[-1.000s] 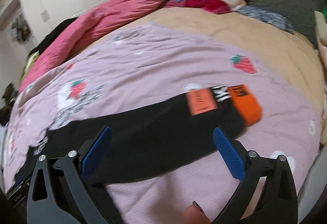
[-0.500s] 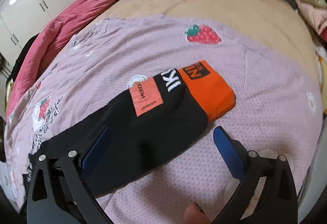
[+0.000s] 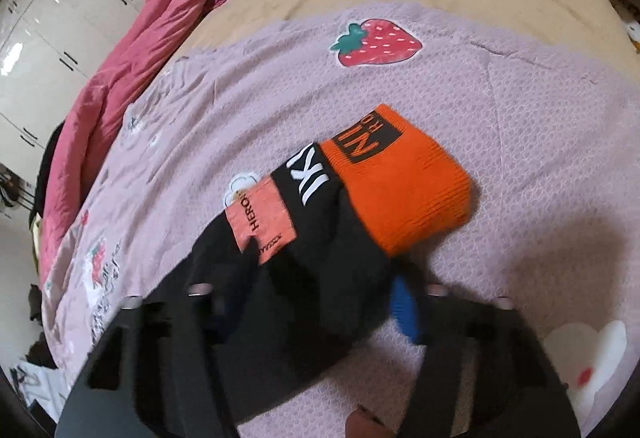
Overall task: Fold small clothes
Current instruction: 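Grasp the orange cuff with the right tool and lift it, then carry the sleeve across the shirt body and lower the cuff onto it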
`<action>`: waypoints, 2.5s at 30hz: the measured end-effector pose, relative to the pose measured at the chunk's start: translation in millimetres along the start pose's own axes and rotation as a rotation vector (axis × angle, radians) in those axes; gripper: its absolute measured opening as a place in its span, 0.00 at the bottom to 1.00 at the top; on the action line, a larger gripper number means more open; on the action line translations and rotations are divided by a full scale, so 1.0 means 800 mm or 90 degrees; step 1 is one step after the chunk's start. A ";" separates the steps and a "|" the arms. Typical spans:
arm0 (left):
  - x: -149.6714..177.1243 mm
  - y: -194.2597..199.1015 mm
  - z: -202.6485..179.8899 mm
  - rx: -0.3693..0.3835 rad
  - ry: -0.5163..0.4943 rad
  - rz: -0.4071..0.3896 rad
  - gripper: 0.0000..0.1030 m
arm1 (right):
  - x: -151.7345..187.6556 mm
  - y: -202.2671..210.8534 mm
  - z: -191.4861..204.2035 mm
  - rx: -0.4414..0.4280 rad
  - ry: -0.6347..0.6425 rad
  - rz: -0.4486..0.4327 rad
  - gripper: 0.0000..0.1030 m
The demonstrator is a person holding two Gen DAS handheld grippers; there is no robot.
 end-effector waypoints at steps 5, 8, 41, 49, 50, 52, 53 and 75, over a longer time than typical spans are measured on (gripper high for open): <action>-0.007 0.015 0.004 0.007 0.012 -0.022 0.92 | -0.009 0.009 -0.011 -0.055 -0.043 -0.011 0.13; -0.010 0.022 0.003 0.015 0.020 -0.026 0.92 | -0.010 0.014 -0.010 -0.071 -0.047 -0.017 0.12; -0.025 0.167 0.152 -0.017 0.064 -0.123 0.92 | 0.121 0.145 0.231 -0.352 0.324 -0.075 0.11; 0.003 0.172 0.204 -0.023 0.113 -0.113 0.92 | 0.194 0.159 0.282 -0.437 0.429 -0.013 0.11; 0.006 0.172 0.208 -0.020 0.120 -0.112 0.92 | 0.202 0.161 0.286 -0.443 0.442 -0.007 0.11; 0.013 0.172 0.217 -0.007 0.135 -0.109 0.92 | 0.219 0.163 0.296 -0.457 0.465 0.005 0.11; 0.015 0.170 0.219 -0.005 0.138 -0.106 0.92 | 0.227 0.164 0.301 -0.464 0.472 0.014 0.11; 0.065 0.125 0.233 0.128 0.216 -0.018 0.91 | 0.357 0.188 0.316 -0.572 0.592 0.158 0.54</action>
Point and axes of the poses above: each gripper's, at about its wrist camera, not at the fingertips, and y roughly against the way its jaws point, z to its left, x to its underside, the point moved 2 cm from there along -y, roughly the way its jaws point, and after that the axes turned 8 degrees about -z, right-handed, at the moved point
